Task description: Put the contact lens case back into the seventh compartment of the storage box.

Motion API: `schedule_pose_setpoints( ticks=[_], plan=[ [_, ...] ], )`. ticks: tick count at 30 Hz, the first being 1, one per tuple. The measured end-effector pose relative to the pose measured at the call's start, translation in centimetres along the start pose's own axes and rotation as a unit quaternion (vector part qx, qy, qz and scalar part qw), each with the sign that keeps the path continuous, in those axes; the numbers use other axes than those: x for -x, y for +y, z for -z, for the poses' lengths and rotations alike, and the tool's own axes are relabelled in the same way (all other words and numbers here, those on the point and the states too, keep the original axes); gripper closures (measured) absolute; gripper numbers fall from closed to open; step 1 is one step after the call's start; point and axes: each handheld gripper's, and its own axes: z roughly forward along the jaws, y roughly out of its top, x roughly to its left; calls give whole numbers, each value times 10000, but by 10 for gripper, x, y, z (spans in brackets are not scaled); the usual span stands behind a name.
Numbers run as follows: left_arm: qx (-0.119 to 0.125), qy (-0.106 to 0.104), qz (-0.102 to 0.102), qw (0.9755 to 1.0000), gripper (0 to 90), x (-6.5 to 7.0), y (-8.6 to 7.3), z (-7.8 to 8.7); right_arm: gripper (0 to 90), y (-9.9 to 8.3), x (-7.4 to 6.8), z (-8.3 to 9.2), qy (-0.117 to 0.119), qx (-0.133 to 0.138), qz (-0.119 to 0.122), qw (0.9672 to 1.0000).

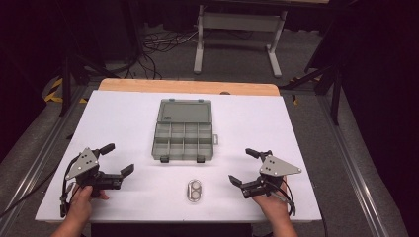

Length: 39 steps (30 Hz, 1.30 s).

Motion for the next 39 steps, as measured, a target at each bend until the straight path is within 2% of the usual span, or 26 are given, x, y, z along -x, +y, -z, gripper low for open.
schedule_pose_setpoints(
  ticks=[18, 27, 29, 33, 39],
  plan=[
    [20, -21, 10, 10000, 17, 0, 1, 2, 8, 8, -3, -8, 325, -25, 15, 9995],
    [31, -6, 18, 10000, 17, 0, 1, 2, 12, 23, -9, -31, 743, -297, 110, 9967],
    [26, -6, 16, 10000, 17, 0, 1, 2, 12, 25, -10, -34, 774, -301, 147, 9964],
    [18, -16, 16, 10000, 17, 0, 1, 3, 13, 37, -16, -47, 985, -305, 288, 9943],
    [23, 4, 24, 10000, 17, -1, 1, 4, 13, 45, -21, -57, 1130, -334, 412, 9922]
  ],
)
